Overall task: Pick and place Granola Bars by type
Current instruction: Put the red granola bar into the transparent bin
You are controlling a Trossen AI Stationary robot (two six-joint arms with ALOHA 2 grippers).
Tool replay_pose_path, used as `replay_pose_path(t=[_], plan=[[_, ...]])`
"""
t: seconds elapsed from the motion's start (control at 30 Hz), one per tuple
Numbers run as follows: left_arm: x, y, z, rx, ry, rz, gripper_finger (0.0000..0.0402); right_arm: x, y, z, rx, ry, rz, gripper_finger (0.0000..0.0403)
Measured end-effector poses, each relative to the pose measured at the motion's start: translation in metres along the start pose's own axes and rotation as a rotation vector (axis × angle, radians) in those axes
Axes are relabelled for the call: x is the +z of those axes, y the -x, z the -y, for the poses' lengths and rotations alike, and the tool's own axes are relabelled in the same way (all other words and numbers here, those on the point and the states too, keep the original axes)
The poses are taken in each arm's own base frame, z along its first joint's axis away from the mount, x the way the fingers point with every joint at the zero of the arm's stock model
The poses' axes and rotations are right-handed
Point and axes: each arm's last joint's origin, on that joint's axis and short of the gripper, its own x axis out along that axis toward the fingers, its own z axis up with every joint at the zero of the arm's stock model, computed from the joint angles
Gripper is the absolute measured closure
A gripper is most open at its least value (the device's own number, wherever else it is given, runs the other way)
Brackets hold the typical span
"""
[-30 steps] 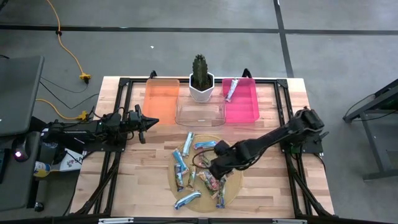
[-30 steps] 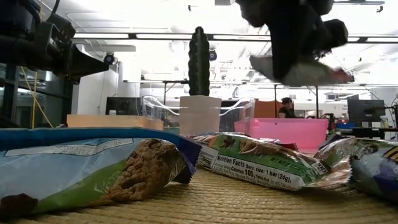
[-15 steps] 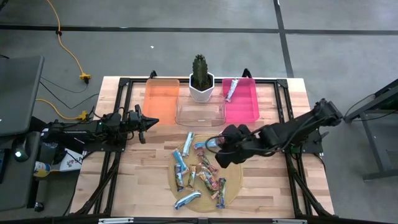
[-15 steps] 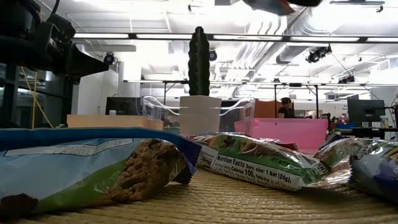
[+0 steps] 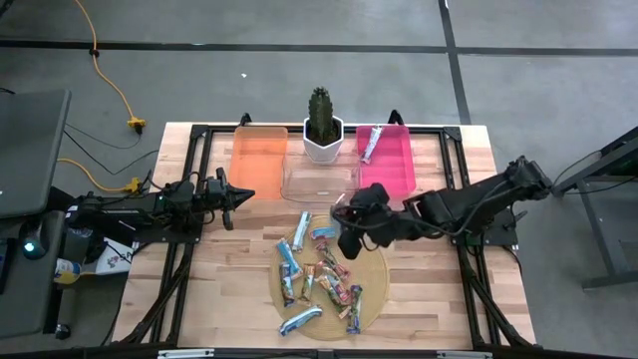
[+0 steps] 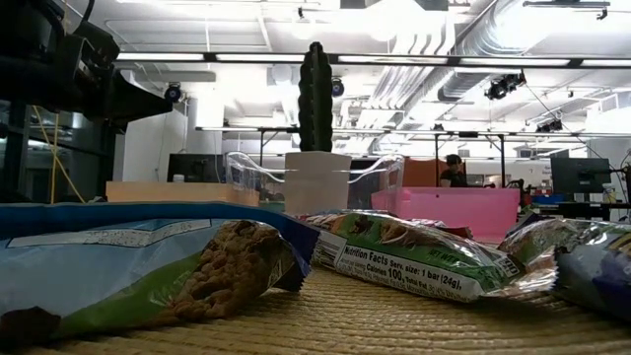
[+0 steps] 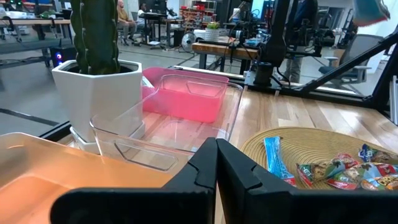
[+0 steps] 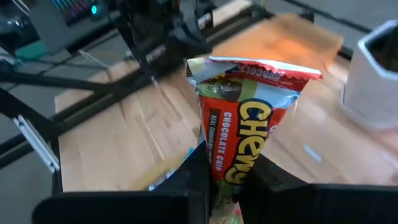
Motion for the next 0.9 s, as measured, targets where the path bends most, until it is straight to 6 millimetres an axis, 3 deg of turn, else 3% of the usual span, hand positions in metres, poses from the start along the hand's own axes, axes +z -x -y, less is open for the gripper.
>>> replay_pose_path(t=[0.4,0.9], plan=[[0.0,0.0,0.0,0.0,0.0,0.0,0.04,0.051,-0.022,0.019,0.077,0.054,0.231,0.0364],[0.0,0.0,0.0,0.0,0.0,0.0,0.04,0.104,-0.046,0.079,0.145,0.118,0.33,0.0367]])
